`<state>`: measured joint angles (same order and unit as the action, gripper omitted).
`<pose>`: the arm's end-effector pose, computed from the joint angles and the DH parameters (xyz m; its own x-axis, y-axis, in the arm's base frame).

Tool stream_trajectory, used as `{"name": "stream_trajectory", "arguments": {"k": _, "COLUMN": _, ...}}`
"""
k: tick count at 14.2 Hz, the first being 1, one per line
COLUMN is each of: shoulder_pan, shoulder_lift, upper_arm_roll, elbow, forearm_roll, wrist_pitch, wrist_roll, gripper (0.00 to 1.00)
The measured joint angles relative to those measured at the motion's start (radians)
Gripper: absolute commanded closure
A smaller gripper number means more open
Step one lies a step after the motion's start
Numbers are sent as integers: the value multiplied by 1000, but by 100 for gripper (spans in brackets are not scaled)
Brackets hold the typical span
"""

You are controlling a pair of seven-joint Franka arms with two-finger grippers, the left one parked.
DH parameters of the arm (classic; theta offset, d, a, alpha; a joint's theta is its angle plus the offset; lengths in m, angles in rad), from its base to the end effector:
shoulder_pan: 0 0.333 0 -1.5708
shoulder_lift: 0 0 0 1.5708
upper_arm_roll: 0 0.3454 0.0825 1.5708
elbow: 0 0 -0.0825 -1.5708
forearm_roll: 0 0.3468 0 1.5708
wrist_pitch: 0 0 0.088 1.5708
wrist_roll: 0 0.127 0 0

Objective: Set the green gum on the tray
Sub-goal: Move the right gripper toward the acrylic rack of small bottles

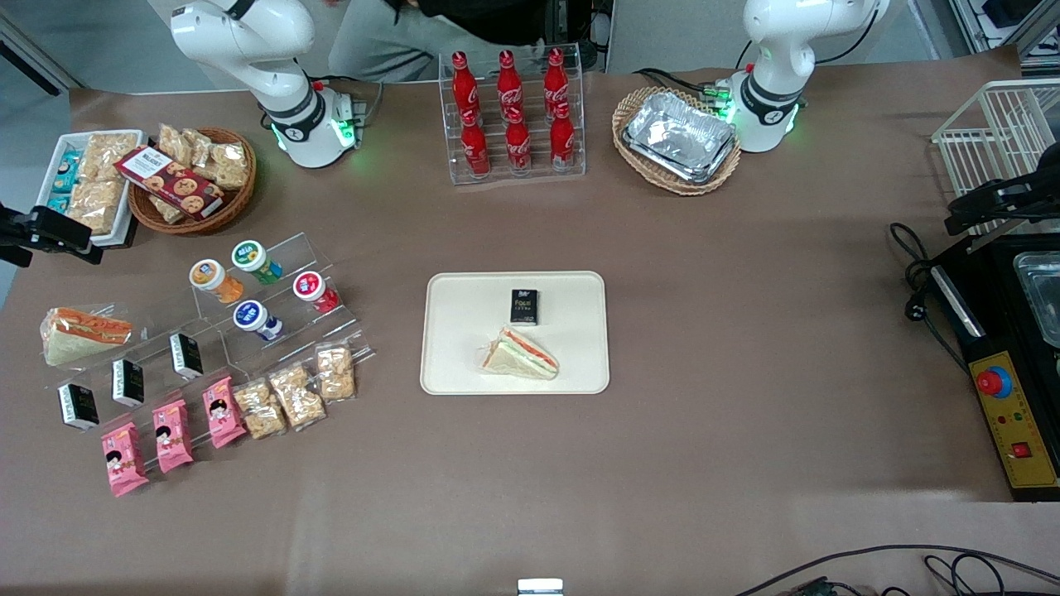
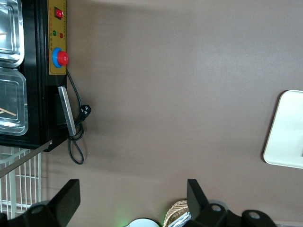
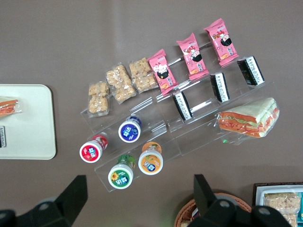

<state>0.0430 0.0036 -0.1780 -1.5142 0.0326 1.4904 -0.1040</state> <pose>0.5061 -0.0641 0.6496 0.9993 -0.0284 -0.0238 -0.0292 -0.9990 -0.0346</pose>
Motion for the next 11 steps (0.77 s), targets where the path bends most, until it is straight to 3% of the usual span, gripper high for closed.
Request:
{"name": "stream_trajectory", "arguments": {"k": 8, "shoulder_pan": 11, "shoulder_lift": -5, "upper_arm_roll": 2, "elbow": -13, "forearm_roll": 0, "wrist_pitch": -29, "wrist_roll": 0, "gripper": 0}}
{"name": "stream_trajectory", "arguments": {"k": 11, "shoulder_pan": 47, "shoulder_lift": -86, "upper_arm_roll": 6, "elbow": -98, "forearm_roll": 0, "wrist_pitch": -38, "wrist_roll": 1, "gripper": 0}}
